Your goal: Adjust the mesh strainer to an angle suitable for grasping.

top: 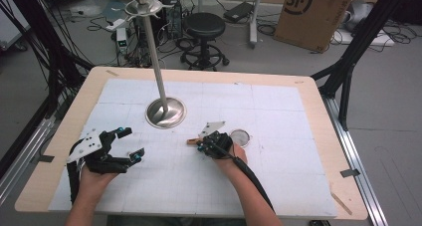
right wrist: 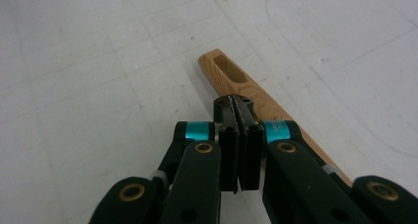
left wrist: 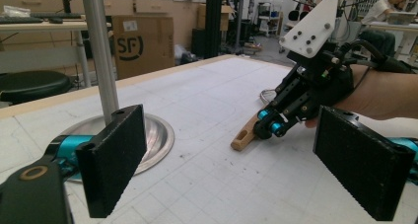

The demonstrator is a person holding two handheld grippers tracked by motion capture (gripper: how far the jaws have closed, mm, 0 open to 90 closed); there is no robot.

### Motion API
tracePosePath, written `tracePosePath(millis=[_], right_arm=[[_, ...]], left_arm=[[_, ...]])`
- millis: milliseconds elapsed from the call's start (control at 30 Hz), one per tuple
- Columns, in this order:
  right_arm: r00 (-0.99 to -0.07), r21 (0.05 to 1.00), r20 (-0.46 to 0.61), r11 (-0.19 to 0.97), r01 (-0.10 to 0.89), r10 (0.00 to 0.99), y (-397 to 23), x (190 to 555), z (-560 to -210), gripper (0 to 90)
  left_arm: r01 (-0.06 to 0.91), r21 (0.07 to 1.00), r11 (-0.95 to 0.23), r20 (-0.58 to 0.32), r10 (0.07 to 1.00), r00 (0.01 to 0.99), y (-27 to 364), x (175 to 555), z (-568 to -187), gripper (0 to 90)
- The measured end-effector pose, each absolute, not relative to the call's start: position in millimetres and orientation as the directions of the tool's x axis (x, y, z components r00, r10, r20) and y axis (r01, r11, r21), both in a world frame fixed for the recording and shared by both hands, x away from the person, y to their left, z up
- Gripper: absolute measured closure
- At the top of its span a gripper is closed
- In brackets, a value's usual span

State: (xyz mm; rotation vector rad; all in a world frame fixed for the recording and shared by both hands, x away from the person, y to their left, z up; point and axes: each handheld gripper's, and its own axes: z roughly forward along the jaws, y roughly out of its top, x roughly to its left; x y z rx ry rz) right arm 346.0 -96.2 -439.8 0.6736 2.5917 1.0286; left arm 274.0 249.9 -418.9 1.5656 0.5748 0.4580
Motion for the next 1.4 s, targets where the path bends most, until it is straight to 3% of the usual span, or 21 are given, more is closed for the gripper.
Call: tracePosePath(millis=[367,700,1033,1400], right_arm=[[-0.834,0.695,-0.076,0.628,0.349,0.547,-91,358,-434,89.1],[-0.774,0.744,-0.076,0.553,0.376,0.629,-127,363,-415,89.0],[-0.709,0.703,-0.096,0.552,0.448,0.698,-152,377,-423,89.1],[-0.708,0.643,-0.100,0.588,0.491,0.700,-161,373,-430,89.1]], left_arm=[[0.085,0.996,-0.025,-0.052,0.615,0.787,253,274,-418,13.5],[0.087,0.996,-0.026,-0.053,0.613,0.788,252,274,-419,13.5],[0.089,0.996,-0.027,-0.054,0.613,0.788,253,274,-419,13.4],[0.091,0.995,-0.027,-0.056,0.612,0.789,254,273,-419,13.4]])
